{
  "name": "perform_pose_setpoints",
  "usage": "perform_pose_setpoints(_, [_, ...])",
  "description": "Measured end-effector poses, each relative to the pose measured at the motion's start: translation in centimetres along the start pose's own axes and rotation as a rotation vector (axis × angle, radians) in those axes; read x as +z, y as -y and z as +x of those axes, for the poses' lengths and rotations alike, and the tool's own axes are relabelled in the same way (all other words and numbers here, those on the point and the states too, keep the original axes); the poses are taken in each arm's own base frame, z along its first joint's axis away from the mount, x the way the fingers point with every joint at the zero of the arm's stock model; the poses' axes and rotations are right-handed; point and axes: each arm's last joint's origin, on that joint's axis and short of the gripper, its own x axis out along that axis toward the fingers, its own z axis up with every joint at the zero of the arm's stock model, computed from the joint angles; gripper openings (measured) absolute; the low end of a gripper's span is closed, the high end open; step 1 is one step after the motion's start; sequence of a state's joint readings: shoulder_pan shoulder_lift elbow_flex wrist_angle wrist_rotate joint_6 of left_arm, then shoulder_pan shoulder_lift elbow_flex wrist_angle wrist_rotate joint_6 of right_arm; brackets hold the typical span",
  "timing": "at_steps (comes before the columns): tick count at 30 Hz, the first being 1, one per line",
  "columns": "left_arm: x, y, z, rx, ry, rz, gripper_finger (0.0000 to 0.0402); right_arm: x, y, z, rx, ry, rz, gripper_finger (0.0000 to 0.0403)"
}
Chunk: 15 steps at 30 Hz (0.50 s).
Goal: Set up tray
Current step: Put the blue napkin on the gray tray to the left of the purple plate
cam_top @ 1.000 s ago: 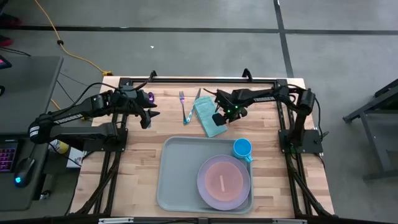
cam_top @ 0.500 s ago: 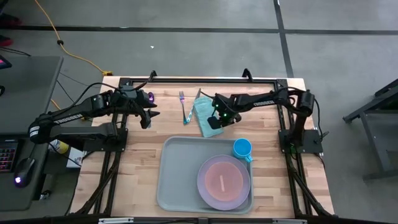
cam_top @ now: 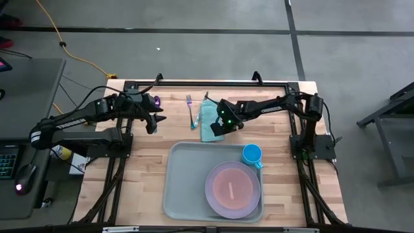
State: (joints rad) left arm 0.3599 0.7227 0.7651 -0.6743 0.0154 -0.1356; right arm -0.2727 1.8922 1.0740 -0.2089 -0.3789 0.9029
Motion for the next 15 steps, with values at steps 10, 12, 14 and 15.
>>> perform_pose_setpoints(10, [0.0, 0.0, 0.0, 0.000, 0.000, 0.000, 0.0227, 1.0, -1.1, 0.0, 0.081, 0.127, 0.007, 0.0250])
perform_pose_setpoints(12, [0.0, 0.0, 0.0, 0.000, 0.000, 0.000, 0.0227, 1.0, -1.1, 0.0, 0.080, 0.140, 0.008, 0.0250])
perform_pose_setpoints(14, [0.0, 0.0, 0.0, 0.000, 0.000, 0.000, 0.0227, 1.1, -1.1, -0.1, 0.078, 0.154, 0.011, 0.0250])
perform_pose_setpoints(15, [0.0, 0.0, 0.0, 0.000, 0.000, 0.000, 0.0227, 1.1, -1.1, -0.1, 0.074, 0.160, 0.013, 0.0250])
